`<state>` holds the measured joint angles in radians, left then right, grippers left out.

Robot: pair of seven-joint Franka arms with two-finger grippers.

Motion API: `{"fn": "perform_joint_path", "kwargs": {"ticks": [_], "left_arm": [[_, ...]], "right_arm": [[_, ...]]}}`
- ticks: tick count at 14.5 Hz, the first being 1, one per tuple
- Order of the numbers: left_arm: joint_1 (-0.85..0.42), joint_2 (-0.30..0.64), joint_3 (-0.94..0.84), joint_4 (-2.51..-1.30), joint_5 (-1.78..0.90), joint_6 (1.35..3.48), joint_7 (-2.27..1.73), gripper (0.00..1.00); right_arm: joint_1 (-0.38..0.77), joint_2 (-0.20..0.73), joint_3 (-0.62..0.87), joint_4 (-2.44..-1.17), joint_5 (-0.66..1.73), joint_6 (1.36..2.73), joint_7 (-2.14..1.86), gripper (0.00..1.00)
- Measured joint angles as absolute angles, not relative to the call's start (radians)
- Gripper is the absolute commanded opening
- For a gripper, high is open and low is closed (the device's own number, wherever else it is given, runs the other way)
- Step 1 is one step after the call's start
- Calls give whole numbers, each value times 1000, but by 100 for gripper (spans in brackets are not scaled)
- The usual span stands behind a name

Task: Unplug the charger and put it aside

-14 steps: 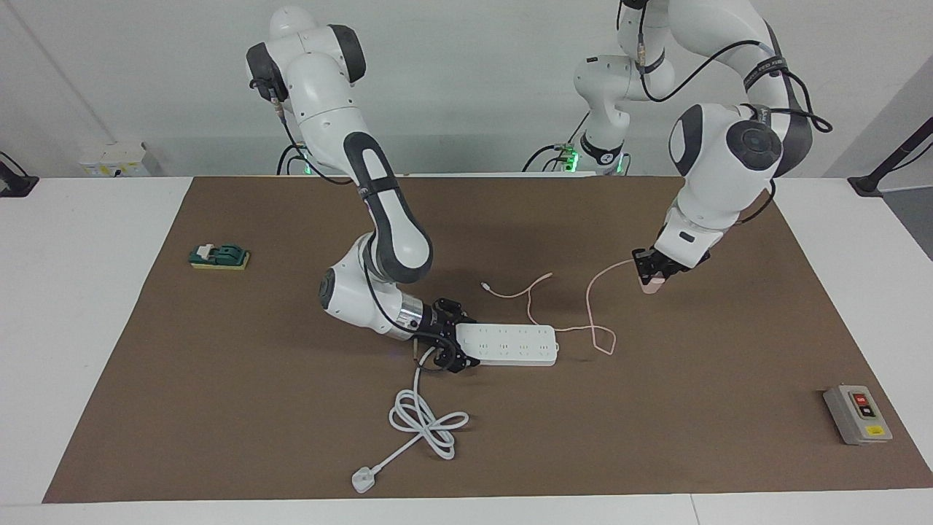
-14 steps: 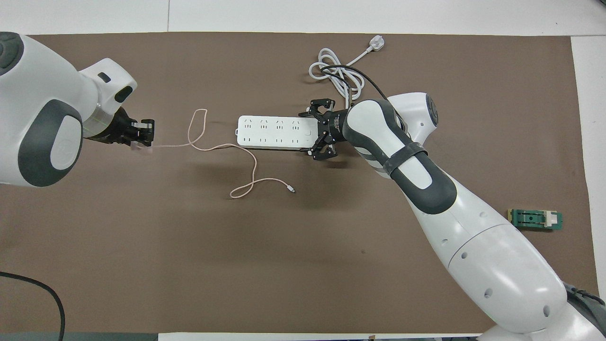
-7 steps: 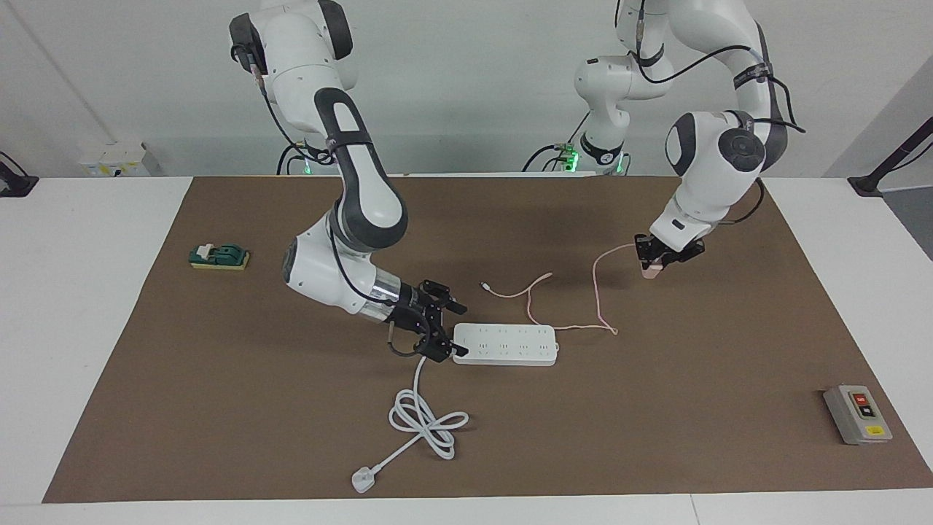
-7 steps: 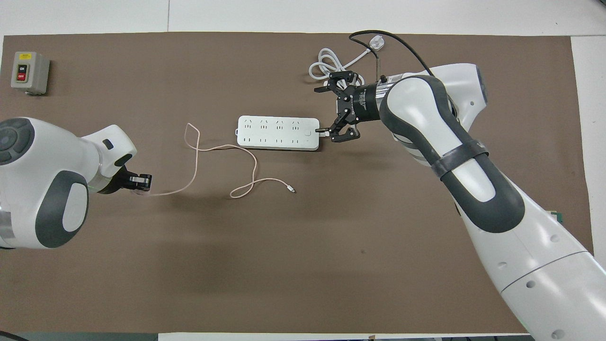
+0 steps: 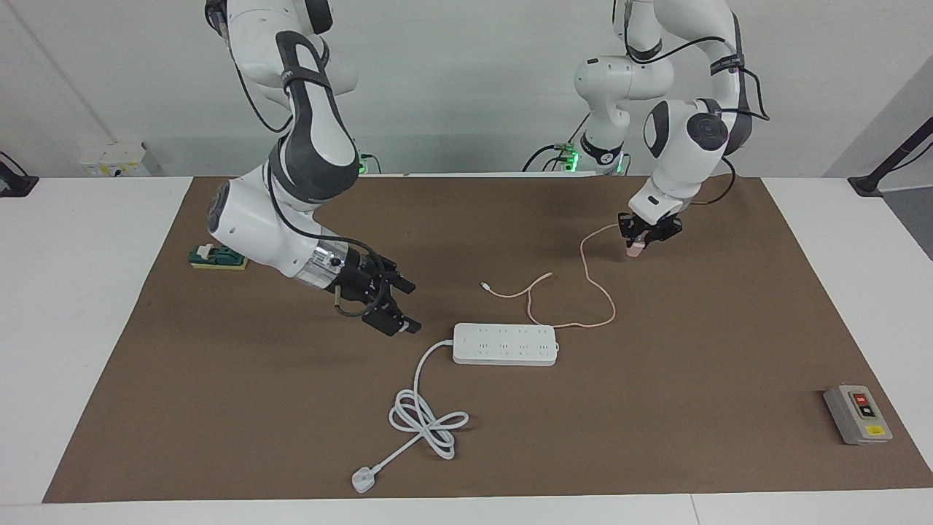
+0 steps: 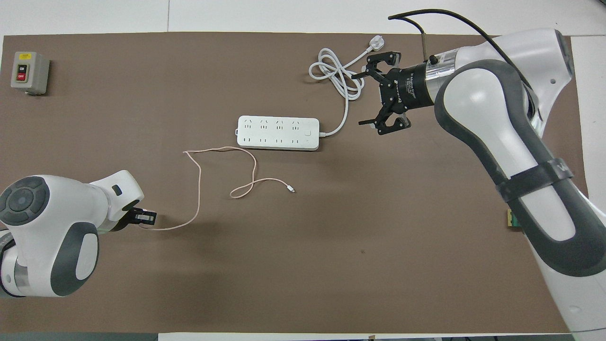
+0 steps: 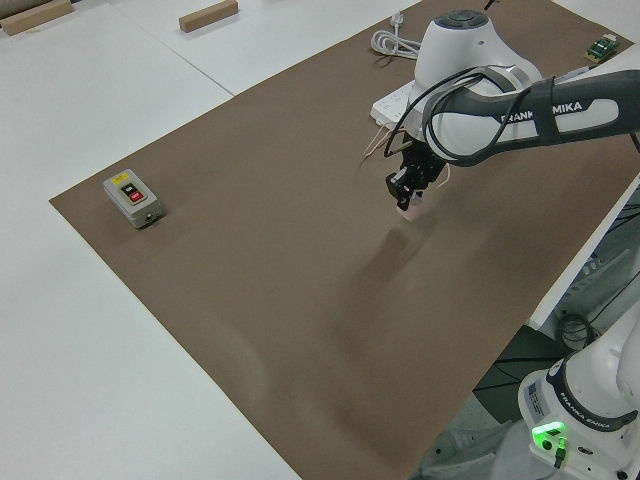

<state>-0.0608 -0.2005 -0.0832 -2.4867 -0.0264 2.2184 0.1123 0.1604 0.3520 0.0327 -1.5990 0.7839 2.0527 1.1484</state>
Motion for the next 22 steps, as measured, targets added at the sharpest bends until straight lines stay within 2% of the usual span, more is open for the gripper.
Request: {"fn": "perform_joint_path", "kwargs": {"ticks": [3, 4, 5, 6, 10, 13, 22], "left_arm": [[-51, -204, -74, -2527, -26, 2256, 126, 0], [-43, -204, -74, -2535, -27, 2264, 127, 23], [-30, -204, -73, -2539, -27, 2265, 127, 56], [-14, -204, -72, -2541, -27, 2265, 129, 98], [85, -205, -70, -2542, -27, 2269, 165, 100], [163, -204, -68, -2497, -27, 2274, 243, 100], [179, -172, -71, -2174, -32, 2038, 194, 100]], "right_arm": [[128, 290, 33, -1598, 612, 1985, 1126, 100], [121, 273, 33, -1598, 570, 1965, 1093, 100], [113, 257, 33, -1598, 537, 1943, 1050, 100], [103, 245, 32, -1599, 505, 1919, 999, 100], [45, 209, 32, -1599, 355, 1837, 663, 100], [8, 185, 31, -1599, 262, 1793, 414, 100], [-8, 70, 30, -1598, 30, 1664, 90, 100]]}}
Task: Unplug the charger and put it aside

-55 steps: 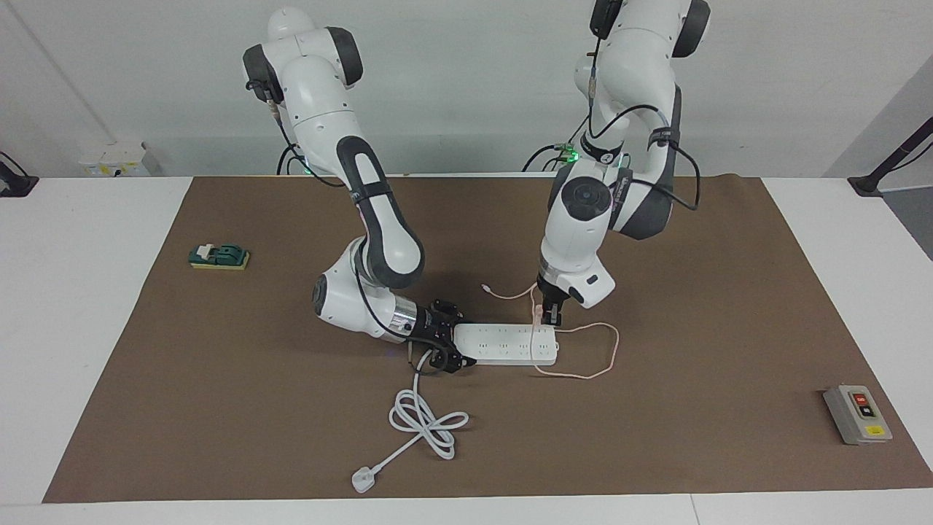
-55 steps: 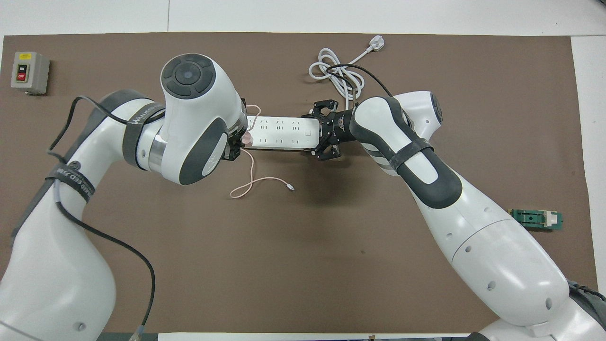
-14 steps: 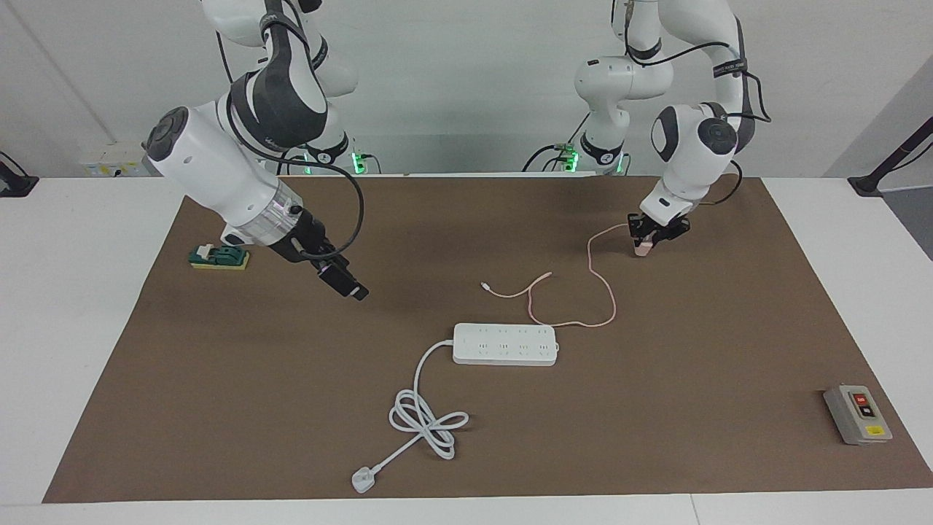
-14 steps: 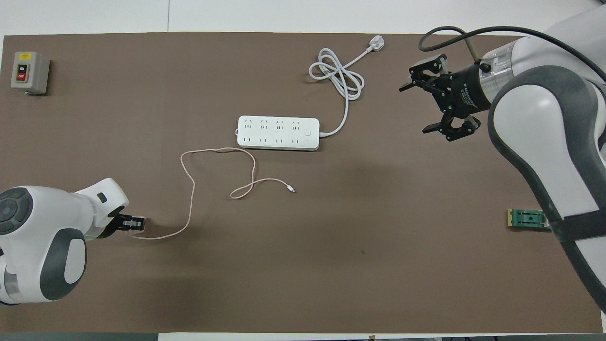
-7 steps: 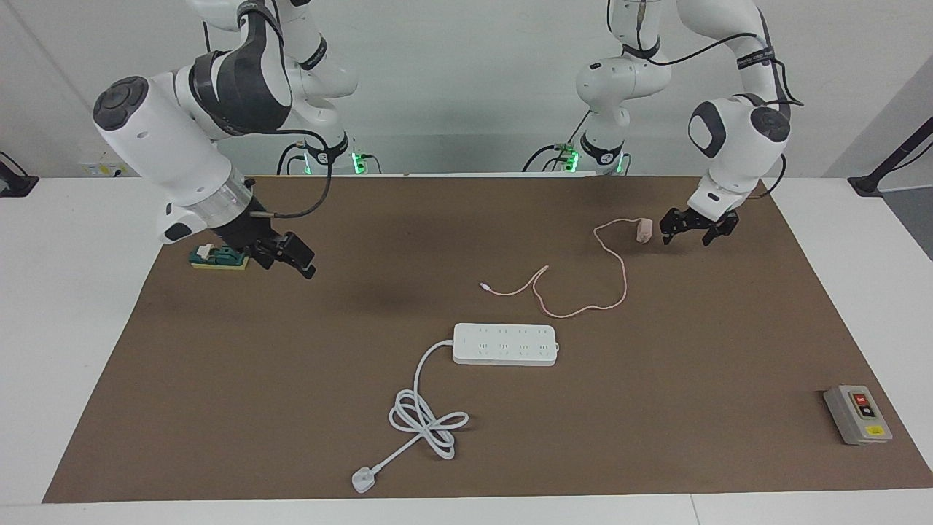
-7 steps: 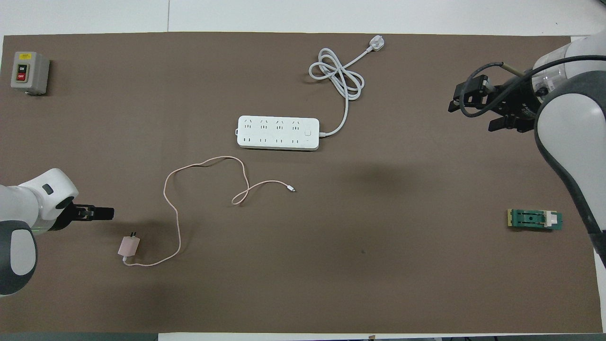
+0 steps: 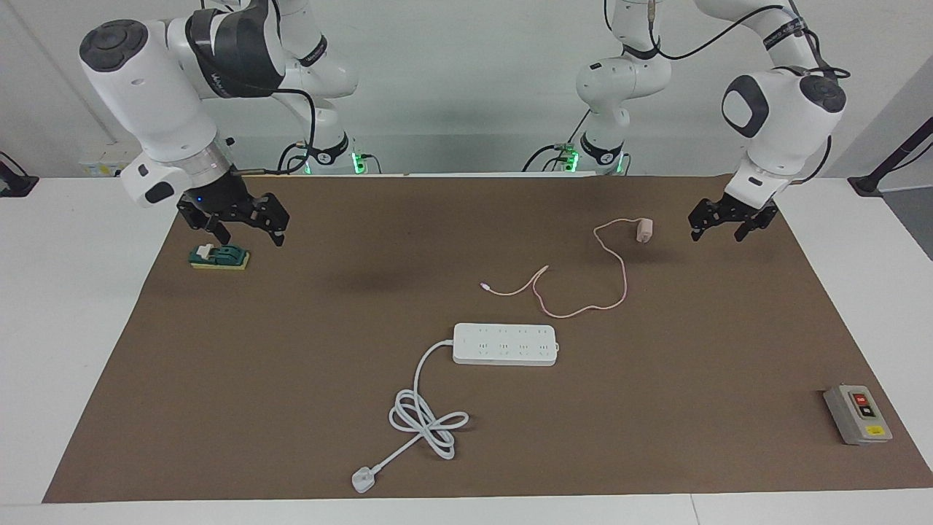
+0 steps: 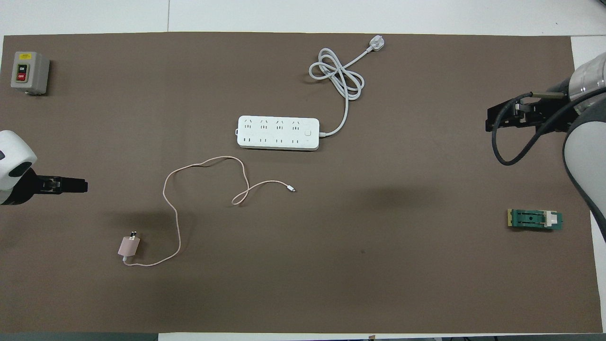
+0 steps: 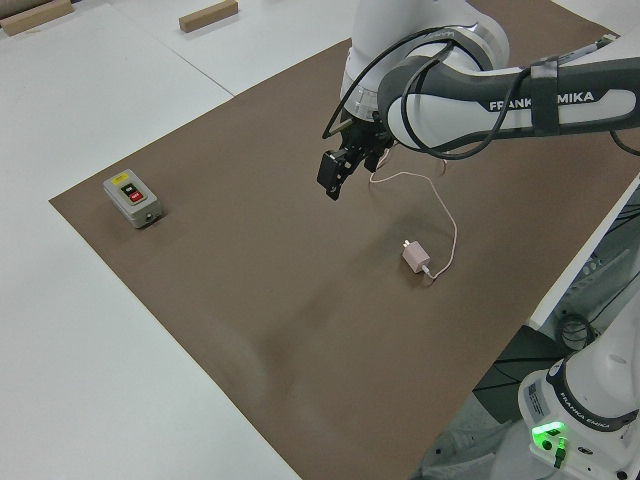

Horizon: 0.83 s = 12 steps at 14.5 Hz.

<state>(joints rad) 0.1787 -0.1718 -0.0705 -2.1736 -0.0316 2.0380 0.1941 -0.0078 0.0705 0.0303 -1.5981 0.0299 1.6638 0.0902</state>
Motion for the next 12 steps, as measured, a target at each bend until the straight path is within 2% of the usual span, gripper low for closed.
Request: {"fn": "perform_joint_path", "kwargs": {"ticks": [5, 8, 10, 12], "left_arm": [[174, -158, -86, -1908, -32, 1787, 50, 100], [161, -79, -92, -1706, -23, 1640, 39, 100], [135, -25, -96, -1627, -22, 1631, 39, 100], [84, 10, -97, -1597, -2, 1631, 37, 100]], "right_arm": [[-30, -7, 30, -1598, -6, 1552, 2, 100], [-31, -40, 30, -1599, -6, 1512, 2, 100], [-31, -49, 31, -1599, -11, 1485, 2, 100], [-31, -58, 32, -1599, -21, 1475, 2, 100]]}}
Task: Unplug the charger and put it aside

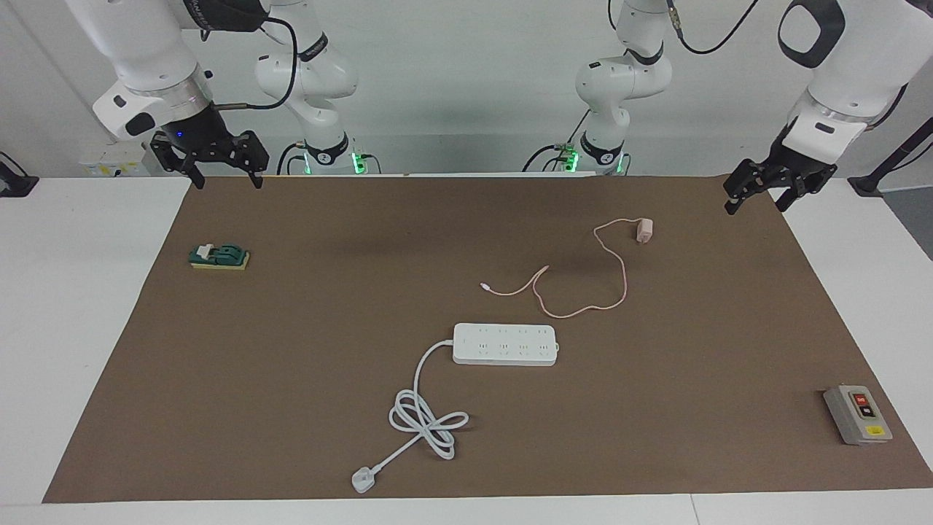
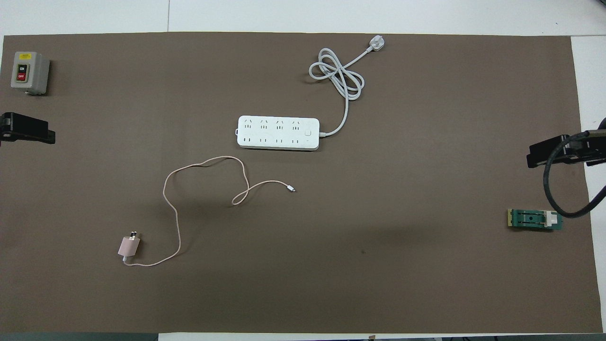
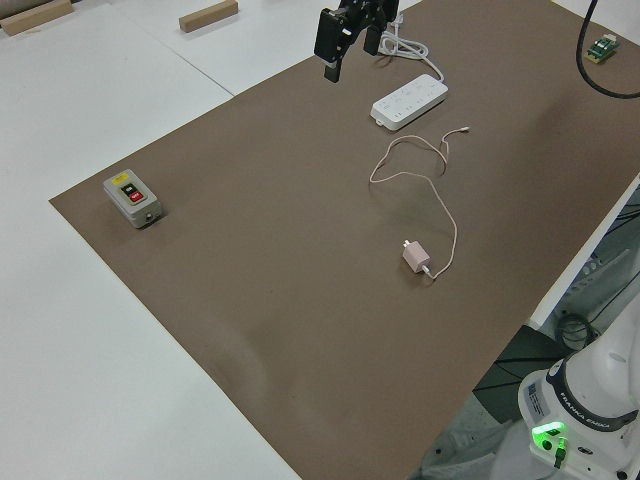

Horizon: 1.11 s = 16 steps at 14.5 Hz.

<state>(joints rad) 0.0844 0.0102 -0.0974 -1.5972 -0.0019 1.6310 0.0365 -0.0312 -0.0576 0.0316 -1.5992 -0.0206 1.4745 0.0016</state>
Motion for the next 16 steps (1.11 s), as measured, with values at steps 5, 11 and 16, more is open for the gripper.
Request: {"fn": "perform_joint_path", "kwargs": {"ticks": [5, 11, 16], "left_arm": [[-25, 23, -61, -1581, 25, 1613, 18, 100], [-30, 22, -60, -1579, 5, 1596, 18, 100], [-33, 22, -60, -1579, -20, 1592, -13, 100]], "right_arm": [[-31, -82, 33, -1600, -22, 1446, 2, 100], [-31, -86, 35, -1600, -22, 1446, 2, 100], [-31, -94, 35, -1600, -22, 1445, 2, 100]]}}
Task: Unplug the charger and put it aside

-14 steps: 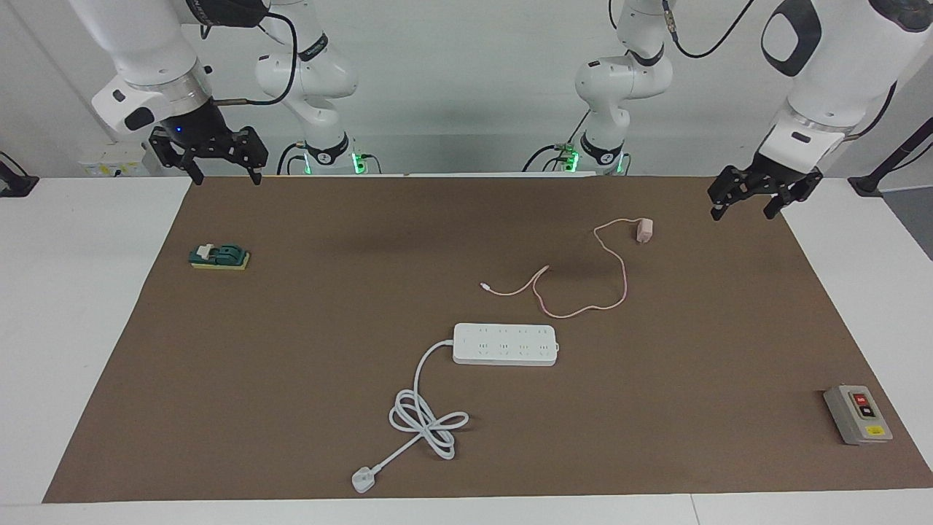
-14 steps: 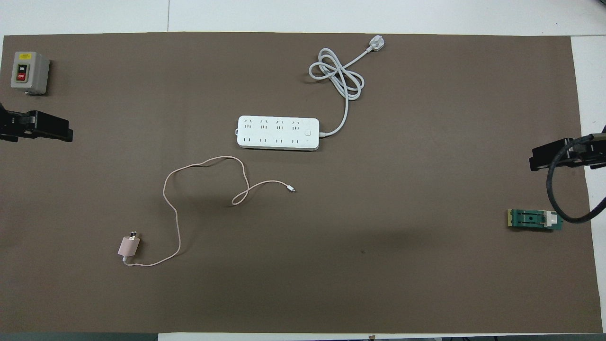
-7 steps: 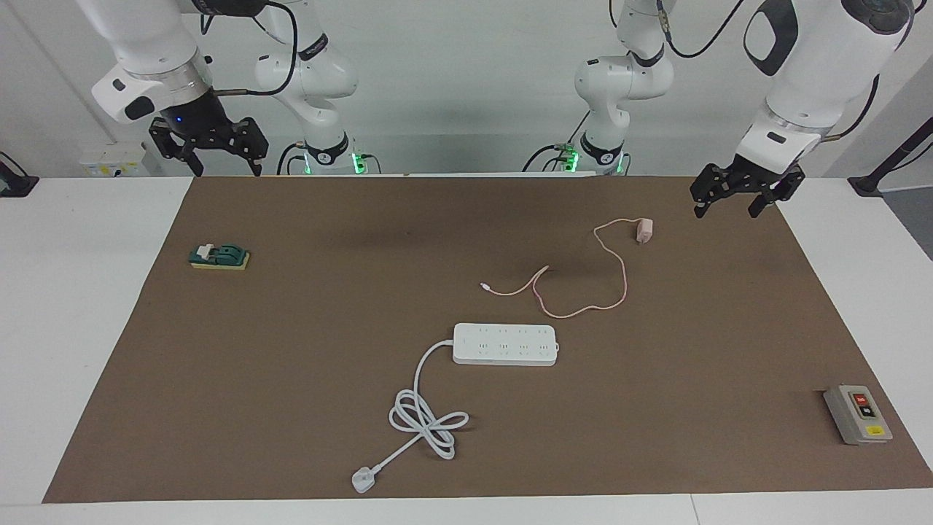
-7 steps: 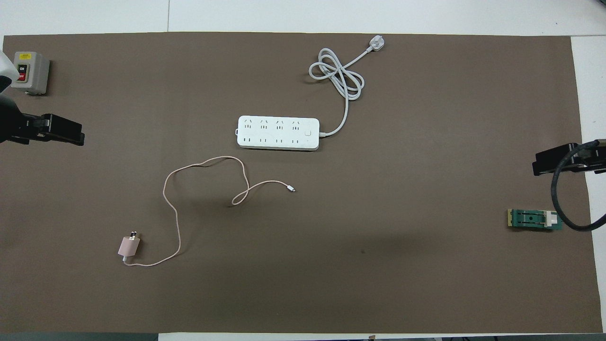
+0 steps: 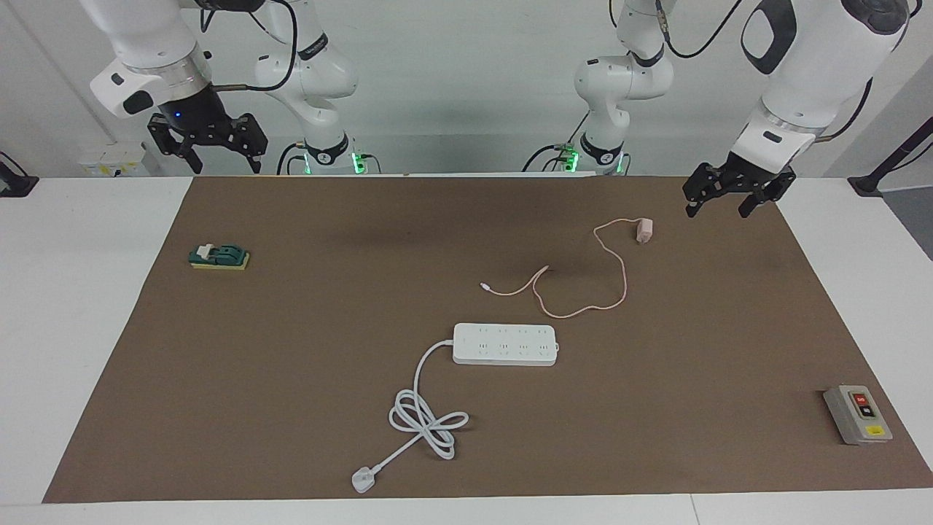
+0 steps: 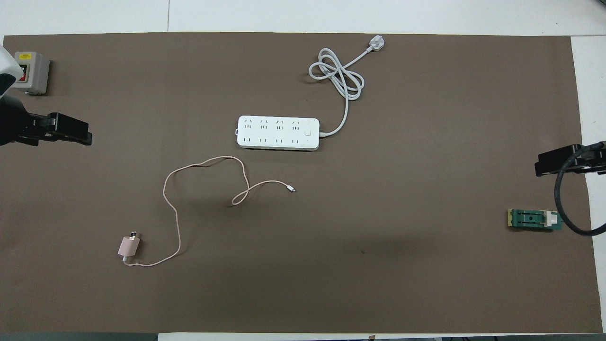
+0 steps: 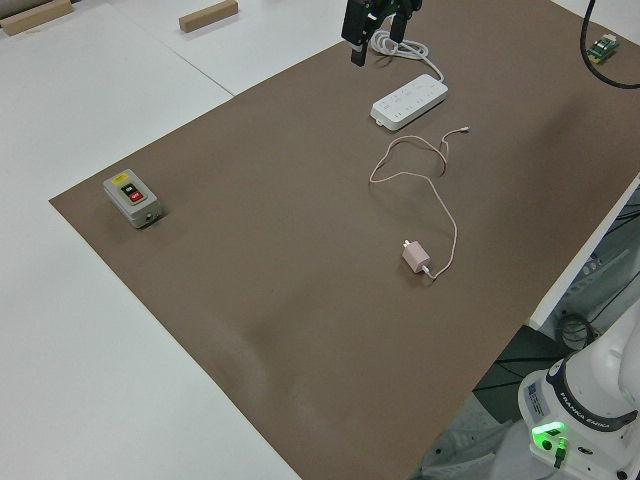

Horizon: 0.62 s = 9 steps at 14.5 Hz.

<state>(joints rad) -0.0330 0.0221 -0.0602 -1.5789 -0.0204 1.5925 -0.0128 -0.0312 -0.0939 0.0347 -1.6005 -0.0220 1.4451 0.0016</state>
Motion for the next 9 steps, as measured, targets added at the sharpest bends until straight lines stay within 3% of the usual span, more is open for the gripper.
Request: {"fn": "perform_joint_path", "kwargs": {"ticks": [9], "left_arm": [[-33, 18, -60, -1579, -21, 1569, -28, 100]], "right_arm": [[-31, -104, 35, -1600, -22, 1434, 2, 100]]}}
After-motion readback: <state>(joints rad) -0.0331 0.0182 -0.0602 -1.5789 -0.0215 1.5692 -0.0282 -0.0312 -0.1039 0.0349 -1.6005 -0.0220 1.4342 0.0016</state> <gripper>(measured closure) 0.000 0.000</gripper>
